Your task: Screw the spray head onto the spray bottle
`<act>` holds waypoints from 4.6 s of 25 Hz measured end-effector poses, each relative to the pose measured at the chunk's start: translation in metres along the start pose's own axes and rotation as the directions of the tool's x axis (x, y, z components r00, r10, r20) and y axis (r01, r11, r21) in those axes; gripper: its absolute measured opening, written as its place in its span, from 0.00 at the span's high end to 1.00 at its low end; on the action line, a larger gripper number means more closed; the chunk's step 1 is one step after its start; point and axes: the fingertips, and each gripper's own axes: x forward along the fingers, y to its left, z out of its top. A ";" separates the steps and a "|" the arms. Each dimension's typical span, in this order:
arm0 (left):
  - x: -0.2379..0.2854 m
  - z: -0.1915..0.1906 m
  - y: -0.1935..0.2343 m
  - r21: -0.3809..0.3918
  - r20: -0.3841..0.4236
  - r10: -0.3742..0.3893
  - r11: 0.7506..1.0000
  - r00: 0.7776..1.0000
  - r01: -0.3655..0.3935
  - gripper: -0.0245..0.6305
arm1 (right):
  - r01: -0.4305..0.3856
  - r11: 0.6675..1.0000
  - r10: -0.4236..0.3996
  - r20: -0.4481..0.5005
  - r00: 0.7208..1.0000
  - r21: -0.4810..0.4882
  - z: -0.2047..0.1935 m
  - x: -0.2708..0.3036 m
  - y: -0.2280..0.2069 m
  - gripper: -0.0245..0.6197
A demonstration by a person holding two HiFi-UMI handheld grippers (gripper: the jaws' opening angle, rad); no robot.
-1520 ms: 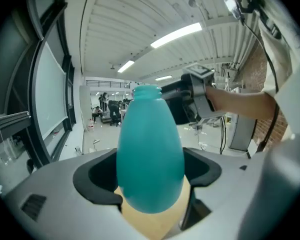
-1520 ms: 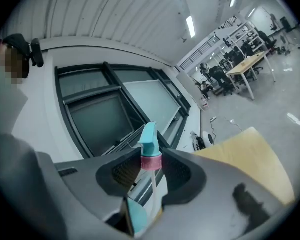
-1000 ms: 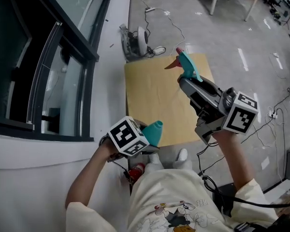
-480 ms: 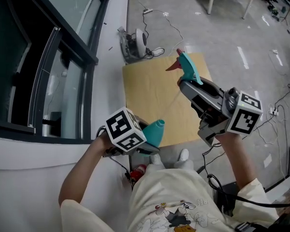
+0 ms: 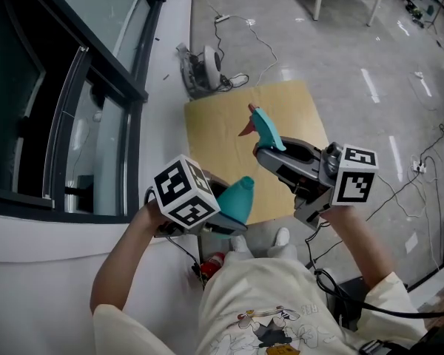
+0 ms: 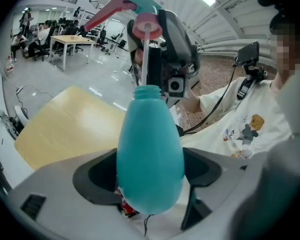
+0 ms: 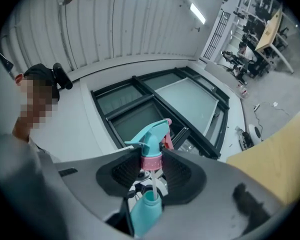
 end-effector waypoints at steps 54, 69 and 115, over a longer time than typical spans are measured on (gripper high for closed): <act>-0.012 0.083 0.009 -0.052 0.405 0.194 0.981 0.894 -0.189 0.36 | 0.070 0.997 -0.066 0.116 0.991 -0.028 -0.006 -0.014 -0.005 0.67; -0.029 0.093 0.002 0.016 0.484 0.125 0.988 0.866 -0.152 0.36 | 0.091 0.986 -0.076 0.113 0.991 -0.137 0.001 -0.075 0.009 0.58; 0.002 0.074 0.018 -0.035 0.321 0.312 0.947 0.894 -0.318 0.36 | -0.369 0.928 0.325 -0.370 0.870 -0.053 -0.032 -0.027 -0.012 0.75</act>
